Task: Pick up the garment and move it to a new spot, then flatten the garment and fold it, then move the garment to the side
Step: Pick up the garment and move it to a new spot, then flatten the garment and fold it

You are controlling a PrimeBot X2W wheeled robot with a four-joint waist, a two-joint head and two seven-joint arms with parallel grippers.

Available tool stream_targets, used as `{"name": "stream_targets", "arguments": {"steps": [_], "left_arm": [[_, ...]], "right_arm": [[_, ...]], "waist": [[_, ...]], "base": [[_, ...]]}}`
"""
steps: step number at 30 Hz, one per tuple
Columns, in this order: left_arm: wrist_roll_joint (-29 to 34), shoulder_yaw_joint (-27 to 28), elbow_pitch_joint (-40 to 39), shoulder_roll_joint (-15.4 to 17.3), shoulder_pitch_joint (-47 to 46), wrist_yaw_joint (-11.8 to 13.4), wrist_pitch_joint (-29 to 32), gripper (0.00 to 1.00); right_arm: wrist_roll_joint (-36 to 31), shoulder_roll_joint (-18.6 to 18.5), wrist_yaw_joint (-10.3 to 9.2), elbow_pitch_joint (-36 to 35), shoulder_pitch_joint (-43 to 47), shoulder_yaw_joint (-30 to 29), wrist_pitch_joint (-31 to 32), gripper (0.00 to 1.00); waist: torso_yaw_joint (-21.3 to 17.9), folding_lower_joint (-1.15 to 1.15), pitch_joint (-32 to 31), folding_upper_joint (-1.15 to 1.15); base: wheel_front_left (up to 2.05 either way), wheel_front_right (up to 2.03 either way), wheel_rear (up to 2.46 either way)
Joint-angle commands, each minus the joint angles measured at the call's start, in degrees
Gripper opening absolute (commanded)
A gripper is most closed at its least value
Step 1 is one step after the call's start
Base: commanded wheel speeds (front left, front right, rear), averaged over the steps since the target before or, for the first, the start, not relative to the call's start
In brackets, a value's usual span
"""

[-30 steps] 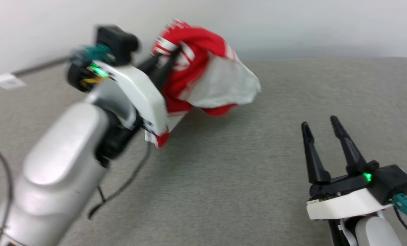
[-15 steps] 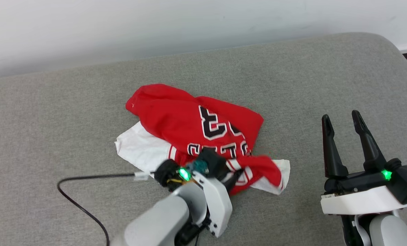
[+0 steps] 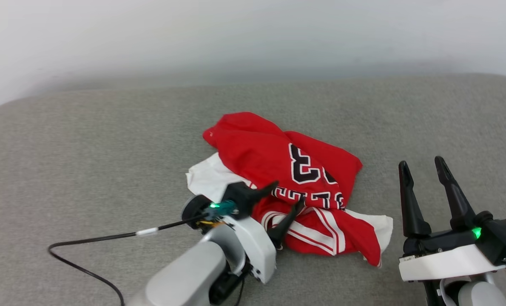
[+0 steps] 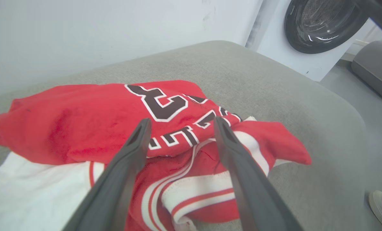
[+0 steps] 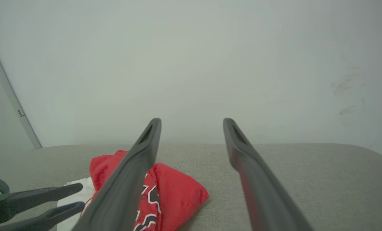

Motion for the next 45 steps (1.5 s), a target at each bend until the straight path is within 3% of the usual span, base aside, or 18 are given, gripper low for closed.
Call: {"name": "stream_targets", "arguments": {"steps": [1,11,16,23,32,40,42,45], "left_arm": [[-0.3,1.4,-1.3,1.1,0.0,0.8,-1.8,1.0],[1.6,15.3,-14.0,12.5,9.1,9.5,-7.8,1.0],[6.2,26.9,-23.3,12.1,20.3,11.5,-7.7,1.0],[16.4,36.1,-30.2,6.5,31.7,9.4,-7.7,1.0],[22.6,42.7,-28.8,0.1,34.4,2.9,-7.8,1.0],[25.3,46.1,-26.7,-1.8,33.2,-1.0,-7.8,1.0],[23.5,45.7,-24.9,-1.8,32.1,-2.1,-7.6,1.0],[21.9,44.5,-24.8,1.0,27.1,-3.1,-3.6,1.0]], "right_arm": [[-0.2,0.1,-0.01,0.3,1.0,-0.2,-0.1,1.0],[1.1,0.1,-0.01,-0.5,3.6,-0.9,-0.1,1.0],[1.3,0.0,-0.01,-1.4,5.1,-1.0,-0.1,1.0],[1.6,0.1,-0.01,-1.7,6.0,-0.6,-0.1,1.0],[3.3,0.1,-0.01,-1.5,5.8,-0.6,-0.1,1.0],[2.9,0.1,-0.01,-1.9,5.1,-0.8,-0.1,1.0],[2.3,0.1,-0.01,-2.3,4.2,-1.0,-0.1,1.0],[2.2,0.1,-0.01,-3.1,3.4,-1.7,-0.1,1.0]], "waist": [[2.7,0.0,-2.7,0.0],[5.8,0.0,-6.9,0.0],[5.5,0.0,-7.1,0.0],[4.3,0.0,-6.7,0.0],[3.2,0.0,-6.3,0.0],[2.1,0.0,-4.6,0.0],[1.8,0.0,-3.1,0.0],[1.5,0.0,-0.6,0.0]], "base": [[0.0,0.0,0.0],[0.0,0.0,0.0],[0.0,0.0,0.0],[0.0,0.0,0.0],[0.0,0.0,0.0],[0.0,0.0,0.0],[0.0,0.0,0.0],[0.0,0.0,0.0]]}}
